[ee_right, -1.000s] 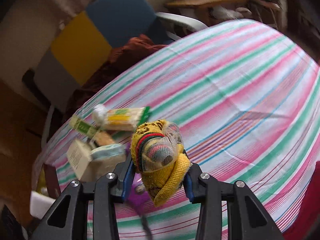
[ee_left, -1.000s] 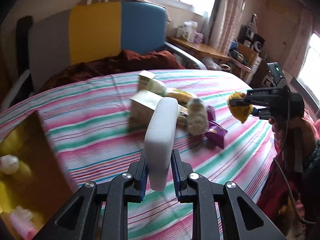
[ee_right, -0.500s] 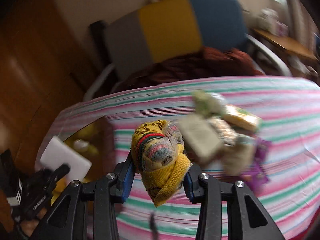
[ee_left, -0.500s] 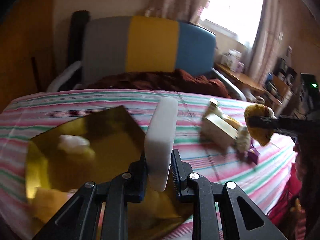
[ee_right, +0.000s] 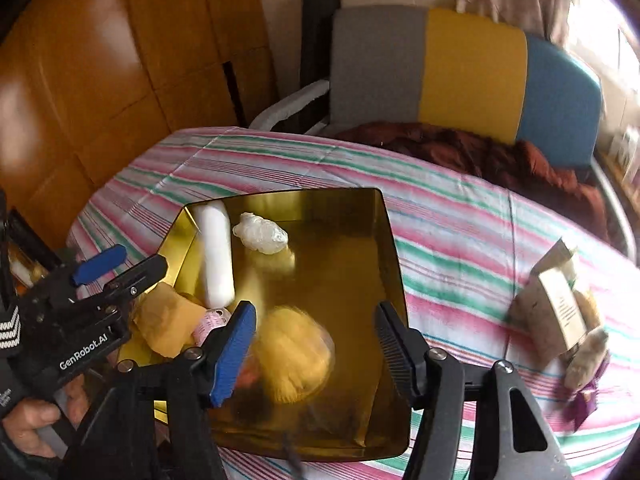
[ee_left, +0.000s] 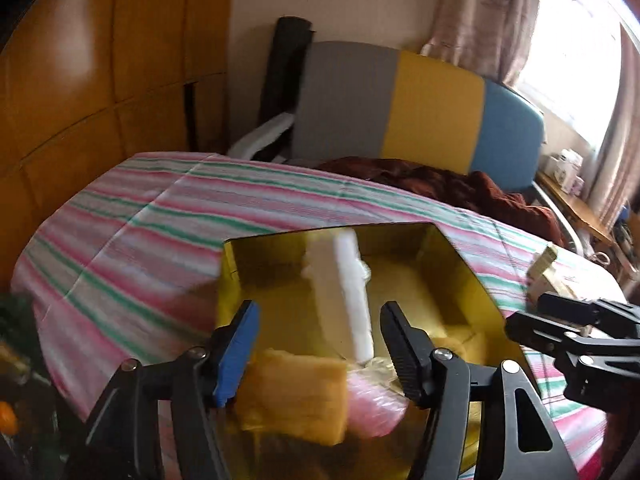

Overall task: Organize objects
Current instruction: 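Carry foam block and knitted toy into the gold tray and open both tools, then move both open tools back toward the remaining pile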

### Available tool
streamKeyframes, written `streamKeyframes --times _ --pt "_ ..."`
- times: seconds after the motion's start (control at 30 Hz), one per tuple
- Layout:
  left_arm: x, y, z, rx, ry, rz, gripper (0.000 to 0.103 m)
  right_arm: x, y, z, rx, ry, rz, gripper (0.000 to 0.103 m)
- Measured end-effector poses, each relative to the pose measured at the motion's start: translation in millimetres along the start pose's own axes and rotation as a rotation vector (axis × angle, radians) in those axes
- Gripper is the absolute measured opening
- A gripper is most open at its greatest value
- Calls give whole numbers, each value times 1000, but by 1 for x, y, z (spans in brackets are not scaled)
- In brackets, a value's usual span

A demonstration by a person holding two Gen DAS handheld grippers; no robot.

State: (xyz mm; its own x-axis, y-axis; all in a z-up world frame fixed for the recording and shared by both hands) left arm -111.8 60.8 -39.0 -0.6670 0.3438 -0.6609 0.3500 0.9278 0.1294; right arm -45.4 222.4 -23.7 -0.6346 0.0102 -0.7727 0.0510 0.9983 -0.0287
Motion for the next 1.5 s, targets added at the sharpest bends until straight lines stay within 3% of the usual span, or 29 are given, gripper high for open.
streamKeyframes --times 0.23,0.3,0.5,1.5 --pt "-2 -19 18 -46 -11 -38 68 -7 -10 9 -52 31 101 63" --pt "-3 -18 21 -47 -11 -40 72 -8 -12 12 -58 32 121 63" --pt "-9 -12 24 -34 -13 -41 72 -11 -12 18 -76 40 162 63" --pt "-12 25 22 53 -25 -14 73 -25 15 22 -23 87 198 63"
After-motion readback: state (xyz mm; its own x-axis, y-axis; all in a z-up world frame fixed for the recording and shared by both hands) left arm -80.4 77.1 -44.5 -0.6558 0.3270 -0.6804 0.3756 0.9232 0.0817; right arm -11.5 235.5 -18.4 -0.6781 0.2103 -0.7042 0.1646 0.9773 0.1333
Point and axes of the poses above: each gripper's, at about its wrist camera, not at the fingertips, and x roughly the way its jaws point, y to its right, z to its underside, the point moved 4 cm from there along x, roughly the way its jaws point, and after that the axes turned 2 degrees about z, right-handed, at the moved point
